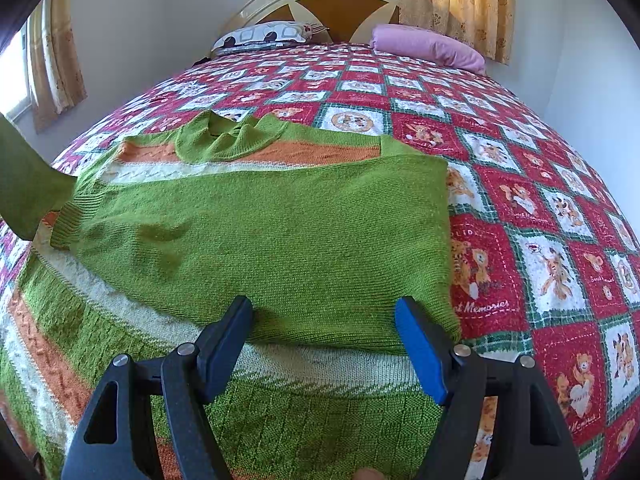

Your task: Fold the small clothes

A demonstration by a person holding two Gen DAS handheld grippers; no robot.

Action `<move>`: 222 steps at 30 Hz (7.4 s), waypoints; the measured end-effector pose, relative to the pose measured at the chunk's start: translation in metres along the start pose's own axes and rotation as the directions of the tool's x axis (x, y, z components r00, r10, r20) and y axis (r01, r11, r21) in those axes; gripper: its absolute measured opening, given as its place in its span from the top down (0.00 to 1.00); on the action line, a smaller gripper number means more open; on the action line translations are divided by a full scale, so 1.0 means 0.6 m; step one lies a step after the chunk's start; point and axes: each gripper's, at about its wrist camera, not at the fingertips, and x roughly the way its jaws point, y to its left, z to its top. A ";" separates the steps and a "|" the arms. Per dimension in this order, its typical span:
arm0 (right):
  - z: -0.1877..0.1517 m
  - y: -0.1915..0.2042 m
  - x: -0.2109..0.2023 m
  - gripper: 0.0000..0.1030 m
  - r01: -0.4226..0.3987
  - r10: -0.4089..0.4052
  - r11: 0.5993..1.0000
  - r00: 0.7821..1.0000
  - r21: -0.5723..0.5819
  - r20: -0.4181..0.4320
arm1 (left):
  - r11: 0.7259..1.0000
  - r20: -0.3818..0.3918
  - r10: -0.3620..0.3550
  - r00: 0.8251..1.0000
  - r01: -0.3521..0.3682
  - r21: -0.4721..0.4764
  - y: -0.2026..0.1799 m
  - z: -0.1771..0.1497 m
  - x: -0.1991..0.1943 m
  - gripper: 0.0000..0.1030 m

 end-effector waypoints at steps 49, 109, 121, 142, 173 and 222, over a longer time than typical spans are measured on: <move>-0.013 -0.103 -0.074 0.23 -0.325 0.290 0.885 0.945 0.332 0.153 | 0.867 -0.197 0.428 0.882 -0.340 0.364 0.054 -0.314 0.130 0.05; 0.052 0.063 -0.072 0.60 -0.073 0.078 0.996 0.994 -0.057 0.074 | 0.846 -0.344 0.530 0.775 -0.513 0.147 0.187 -0.318 0.159 0.00; 0.045 0.073 -0.060 0.60 -0.097 0.100 0.992 0.995 -0.082 0.024 | 0.873 -0.213 0.481 0.850 -0.442 0.206 0.115 -0.262 0.146 0.00; 0.004 0.062 -0.007 0.54 -0.118 0.118 0.993 0.993 -0.009 -0.014 | 0.881 -0.347 0.466 0.814 -0.394 0.262 0.142 -0.319 0.207 0.00; -0.080 0.101 -0.116 0.34 -0.121 0.118 0.990 0.992 -0.065 -0.049 | 0.905 -0.256 0.343 0.904 -0.246 0.346 0.056 -0.329 0.055 0.00; -0.361 0.137 -0.359 0.34 -0.199 0.190 0.975 0.978 -0.103 -0.090 | 0.988 -0.588 0.048 0.807 0.048 0.146 0.097 -0.498 -0.206 0.31</move>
